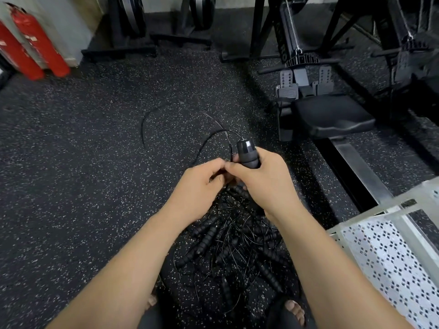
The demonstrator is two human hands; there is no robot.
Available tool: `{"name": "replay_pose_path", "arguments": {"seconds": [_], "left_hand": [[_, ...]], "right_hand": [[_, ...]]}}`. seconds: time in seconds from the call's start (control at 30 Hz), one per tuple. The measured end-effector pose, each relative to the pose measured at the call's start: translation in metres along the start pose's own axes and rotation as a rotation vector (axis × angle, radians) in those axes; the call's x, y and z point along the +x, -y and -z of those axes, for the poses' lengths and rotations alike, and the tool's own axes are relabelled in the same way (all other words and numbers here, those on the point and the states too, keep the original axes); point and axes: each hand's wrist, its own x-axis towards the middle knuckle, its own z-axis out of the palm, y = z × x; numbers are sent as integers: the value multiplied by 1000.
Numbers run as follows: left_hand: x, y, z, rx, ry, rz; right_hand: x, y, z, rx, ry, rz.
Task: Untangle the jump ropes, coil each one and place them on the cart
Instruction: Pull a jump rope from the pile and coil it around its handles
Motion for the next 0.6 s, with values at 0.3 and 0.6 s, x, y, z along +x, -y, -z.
{"name": "replay_pose_path", "arguments": {"seconds": [0.3, 0.6], "left_hand": [[8, 13, -16, -32, 47, 97], [8, 17, -3, 252, 132, 171]], "right_hand": [[-6, 20, 10, 277, -41, -46], [-5, 40, 35, 604, -174, -43]]}}
